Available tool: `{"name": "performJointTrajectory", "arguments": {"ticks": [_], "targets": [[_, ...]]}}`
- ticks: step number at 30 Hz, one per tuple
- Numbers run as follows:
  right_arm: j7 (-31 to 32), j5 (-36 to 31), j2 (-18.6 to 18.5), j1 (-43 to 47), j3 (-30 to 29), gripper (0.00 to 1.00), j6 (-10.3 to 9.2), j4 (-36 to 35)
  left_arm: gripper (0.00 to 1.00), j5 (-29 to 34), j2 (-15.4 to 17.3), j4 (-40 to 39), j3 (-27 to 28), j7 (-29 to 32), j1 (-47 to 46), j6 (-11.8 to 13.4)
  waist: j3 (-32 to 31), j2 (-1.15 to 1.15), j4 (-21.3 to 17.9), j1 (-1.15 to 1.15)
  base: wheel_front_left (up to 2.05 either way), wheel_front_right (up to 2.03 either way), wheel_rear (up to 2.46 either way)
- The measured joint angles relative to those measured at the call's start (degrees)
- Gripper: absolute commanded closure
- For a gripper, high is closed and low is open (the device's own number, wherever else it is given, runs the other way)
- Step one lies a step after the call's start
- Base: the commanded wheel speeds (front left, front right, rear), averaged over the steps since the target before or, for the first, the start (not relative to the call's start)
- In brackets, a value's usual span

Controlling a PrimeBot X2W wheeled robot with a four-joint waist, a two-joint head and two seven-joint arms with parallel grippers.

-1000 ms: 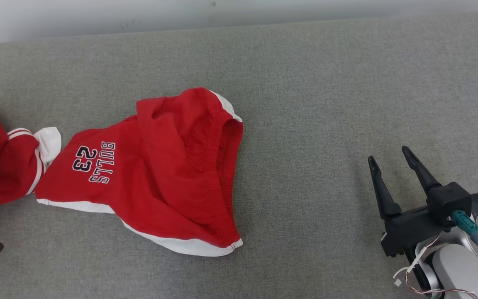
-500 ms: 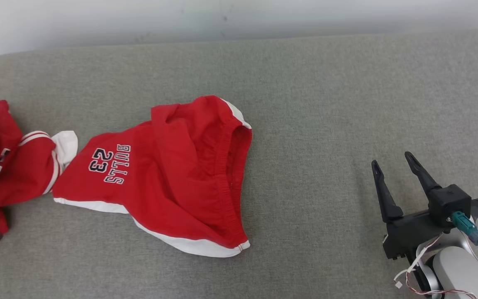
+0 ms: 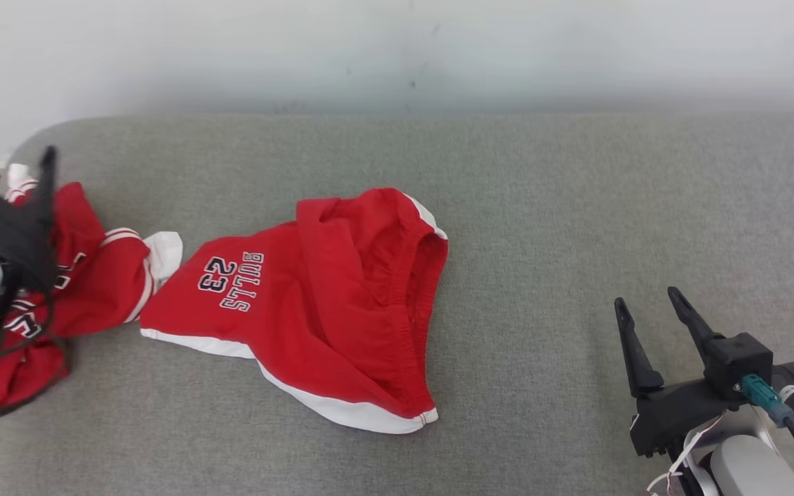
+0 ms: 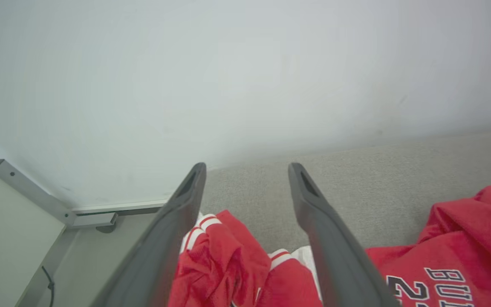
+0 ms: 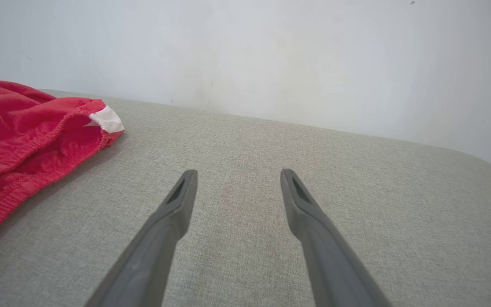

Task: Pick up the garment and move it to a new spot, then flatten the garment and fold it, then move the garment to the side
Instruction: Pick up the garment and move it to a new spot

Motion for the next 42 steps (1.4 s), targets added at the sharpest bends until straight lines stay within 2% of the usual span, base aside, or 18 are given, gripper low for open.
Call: {"name": "performJointTrajectory", "arguments": {"ticks": [5,13,24,33,42], "targets": [[-0.15,0.19,0.57,1.2,0.37,0.0,0.04,0.69,0.0,-1.9,-2.92,-4.39,0.56,-2.44,3.03,-1.46,-2.09,0.0,0.94,0.0,0.0,0.0,0.0],[-0.31,0.44,1.19,2.05,1.14,0.0,0.67,1.11,0.0,-4.81,-4.89,-9.55,0.25,-2.78,10.42,-2.45,-4.39,0.0,1.41,0.0,0.0,0.0,0.0],[-0.46,0.47,1.32,2.05,1.29,0.0,1.02,0.69,0.0,-5.78,-10.69,-15.05,-4.32,-0.8,17.4,-2.92,-3.8,0.0,-0.23,0.0,0.0,0.0,0.0],[-0.48,0.47,1.32,1.71,1.19,0.0,1.02,0.19,0.0,-4.39,-13.4,-14.68,-8.03,5.17,17.28,-2.67,-1.89,0.01,-1.33,0.0,0.0,0.0,0.0],[-0.54,0.47,1.3,0.68,1.12,0.0,1.02,0.22,0.0,-3.86,-15.11,-10.03,-13.05,17.06,16.94,-2.72,-0.82,0.01,-2.05,0.01,0.0,0.0,0.0]]}}
